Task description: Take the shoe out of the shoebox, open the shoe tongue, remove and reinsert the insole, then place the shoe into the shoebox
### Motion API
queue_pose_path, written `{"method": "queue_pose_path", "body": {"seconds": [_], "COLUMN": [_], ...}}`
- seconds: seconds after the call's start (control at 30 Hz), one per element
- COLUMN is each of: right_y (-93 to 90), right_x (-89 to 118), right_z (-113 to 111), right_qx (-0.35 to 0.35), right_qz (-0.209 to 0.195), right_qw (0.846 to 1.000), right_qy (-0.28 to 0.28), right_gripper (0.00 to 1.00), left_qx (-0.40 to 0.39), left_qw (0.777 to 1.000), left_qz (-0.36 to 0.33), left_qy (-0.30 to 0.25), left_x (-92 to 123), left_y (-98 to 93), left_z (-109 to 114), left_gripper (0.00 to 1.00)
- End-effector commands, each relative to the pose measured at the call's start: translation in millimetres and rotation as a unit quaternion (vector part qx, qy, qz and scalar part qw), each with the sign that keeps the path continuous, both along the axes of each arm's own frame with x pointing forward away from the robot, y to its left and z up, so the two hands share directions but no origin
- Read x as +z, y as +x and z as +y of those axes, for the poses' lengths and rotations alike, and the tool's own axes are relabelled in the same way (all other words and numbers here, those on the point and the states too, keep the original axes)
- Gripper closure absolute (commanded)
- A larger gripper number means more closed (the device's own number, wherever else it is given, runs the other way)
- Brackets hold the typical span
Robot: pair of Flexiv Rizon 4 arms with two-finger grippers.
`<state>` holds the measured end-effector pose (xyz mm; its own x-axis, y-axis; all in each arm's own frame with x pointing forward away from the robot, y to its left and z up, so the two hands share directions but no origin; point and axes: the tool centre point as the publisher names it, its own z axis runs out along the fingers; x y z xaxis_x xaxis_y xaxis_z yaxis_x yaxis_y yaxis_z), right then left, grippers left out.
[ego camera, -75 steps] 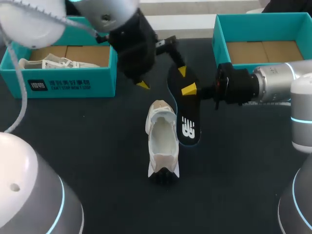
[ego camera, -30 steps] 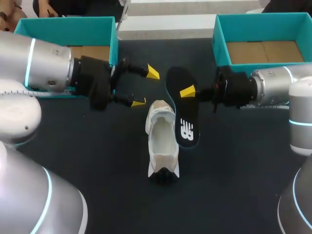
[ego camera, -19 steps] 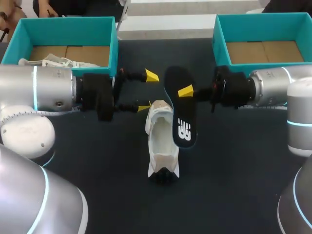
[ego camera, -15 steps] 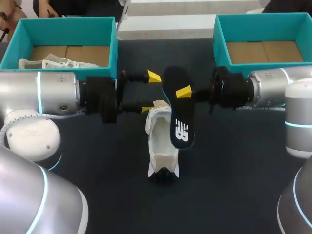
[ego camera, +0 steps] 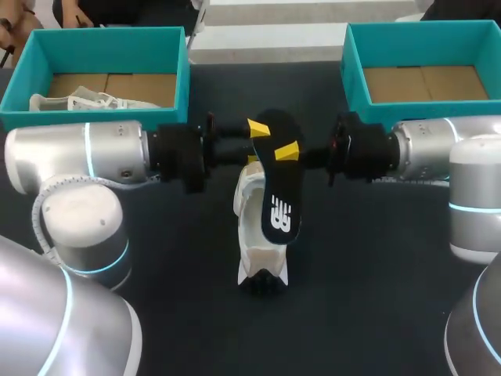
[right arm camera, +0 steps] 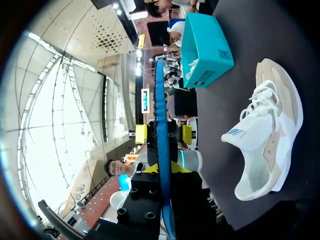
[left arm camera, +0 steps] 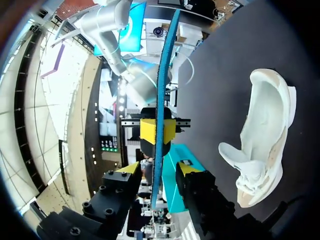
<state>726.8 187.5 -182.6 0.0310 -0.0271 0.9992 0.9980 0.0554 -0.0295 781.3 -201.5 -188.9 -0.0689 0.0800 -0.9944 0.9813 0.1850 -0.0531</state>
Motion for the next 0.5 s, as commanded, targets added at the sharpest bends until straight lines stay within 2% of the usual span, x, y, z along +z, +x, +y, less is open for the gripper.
{"method": "queue_pose_path", "body": {"seconds": [0.03,0.33,0.5], "right_y": [-0.1,3.0,4.2], "right_x": [0.4,-1.7,-2.4], "right_z": [4.2,5.6,5.5], "right_qx": [-0.002,-0.003,-0.003], "right_qz": [0.0,0.002,0.001], "right_qw": [1.0,1.0,1.0], "right_qy": [-0.001,0.002,0.002], "right_gripper": [1.0,1.0,1.0], "left_qx": [0.0,-0.013,-0.018], "left_qw": [1.0,1.0,1.0], "left_qz": [-0.003,-0.002,0.001], "left_qy": [-0.01,-0.019,-0.019], "left_x": [-6.2,-4.9,-6.3], "left_y": [6.1,-0.5,-4.2], "left_z": [-20.5,-30.7,-33.1], "left_gripper": [0.6,0.62,0.67]}}
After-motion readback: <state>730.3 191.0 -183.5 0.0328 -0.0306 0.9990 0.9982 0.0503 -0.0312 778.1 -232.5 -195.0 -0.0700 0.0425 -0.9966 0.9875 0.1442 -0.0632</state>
